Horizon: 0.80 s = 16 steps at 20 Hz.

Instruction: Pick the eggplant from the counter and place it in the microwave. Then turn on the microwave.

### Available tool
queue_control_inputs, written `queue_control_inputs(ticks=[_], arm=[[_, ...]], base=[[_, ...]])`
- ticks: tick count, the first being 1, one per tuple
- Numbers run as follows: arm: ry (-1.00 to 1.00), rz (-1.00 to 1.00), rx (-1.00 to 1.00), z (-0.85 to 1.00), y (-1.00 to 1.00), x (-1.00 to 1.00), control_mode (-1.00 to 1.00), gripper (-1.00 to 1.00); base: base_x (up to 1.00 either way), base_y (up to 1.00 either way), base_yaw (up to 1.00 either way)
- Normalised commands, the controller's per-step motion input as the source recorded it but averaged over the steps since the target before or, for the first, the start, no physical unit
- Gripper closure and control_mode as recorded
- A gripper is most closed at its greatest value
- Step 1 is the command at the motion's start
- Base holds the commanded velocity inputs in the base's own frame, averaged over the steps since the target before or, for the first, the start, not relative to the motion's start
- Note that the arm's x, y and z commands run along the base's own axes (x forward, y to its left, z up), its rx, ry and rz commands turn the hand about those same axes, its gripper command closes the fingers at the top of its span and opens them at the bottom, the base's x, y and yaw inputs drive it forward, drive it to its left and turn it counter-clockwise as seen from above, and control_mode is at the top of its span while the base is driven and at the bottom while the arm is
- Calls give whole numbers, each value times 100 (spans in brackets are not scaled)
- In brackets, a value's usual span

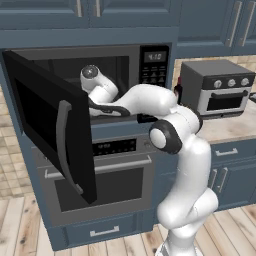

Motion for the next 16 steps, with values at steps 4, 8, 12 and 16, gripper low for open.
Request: queue_control_inputs(ticks=[4, 8, 12, 16], arm=[[-3, -2, 0, 1, -15, -36, -100, -100], [-3, -2, 0, 0, -16, -41, -100, -100], [-3, -1, 0, 10, -16, -46, -100, -100], [-1, 0, 3, 26, -20, -52, -100, -100]], base=[[0, 0, 0], [0, 0, 0], [0, 0, 0], [0, 0, 0]])
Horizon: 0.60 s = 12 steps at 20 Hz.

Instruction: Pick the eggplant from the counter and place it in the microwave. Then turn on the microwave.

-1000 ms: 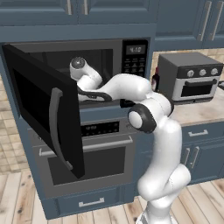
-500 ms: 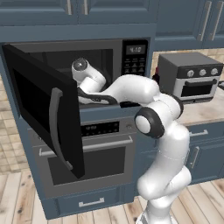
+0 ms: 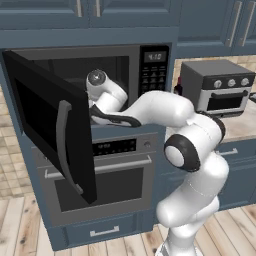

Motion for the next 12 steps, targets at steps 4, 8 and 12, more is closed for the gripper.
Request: queue_control_inputs(ticks=[4, 8, 12], arm=[[-1, 0, 5, 30, -23, -52, -100, -100], [0, 0, 6, 28, -25, -49, -100, -100], [-2, 0, 5, 23, -26, -53, -100, -100]], base=[[0, 0, 0], [0, 0, 0], [0, 0, 0]])
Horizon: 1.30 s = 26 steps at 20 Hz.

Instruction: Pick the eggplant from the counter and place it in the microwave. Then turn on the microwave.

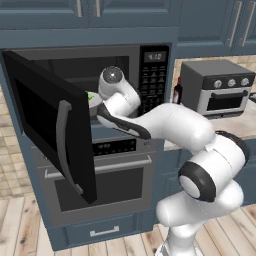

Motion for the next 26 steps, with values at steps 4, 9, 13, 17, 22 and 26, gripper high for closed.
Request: queue_control_inputs(ticks=[4, 9, 13, 17, 22, 26], arm=[[-2, 0, 4, 19, -25, -55, -100, -100], [-3, 0, 4, 18, -25, -58, -100, -100], [-4, 0, 3, 17, -28, -59, -100, -100], [-4, 0, 2, 15, -28, -57, -100, -100], [-3, 0, 1, 13, -28, -54, -100, -100], [-3, 0, 0, 12, -31, -47, -100, -100]], base=[[0, 0, 0], [0, 0, 0], [0, 0, 0], [0, 0, 0], [0, 0, 0], [0, 0, 0]])
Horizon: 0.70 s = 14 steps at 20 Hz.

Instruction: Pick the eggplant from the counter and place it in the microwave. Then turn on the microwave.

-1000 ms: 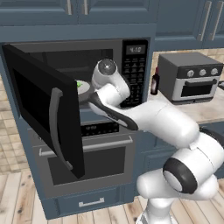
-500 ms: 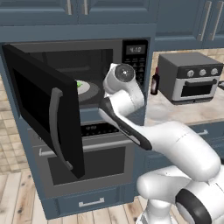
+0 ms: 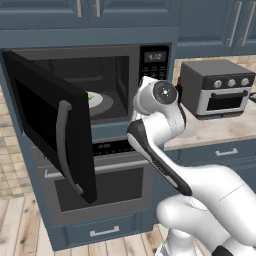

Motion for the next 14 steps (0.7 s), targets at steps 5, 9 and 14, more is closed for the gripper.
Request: queue_control_inputs(ticks=[5, 9, 14], arm=[[-1, 0, 0, 10, -23, -31, -100, -100], [0, 0, 0, 12, -23, -28, -100, 100], [0, 0, 0, 15, -24, -30, -100, 100]], base=[[0, 0, 0], [0, 0, 0], [0, 0, 0]])
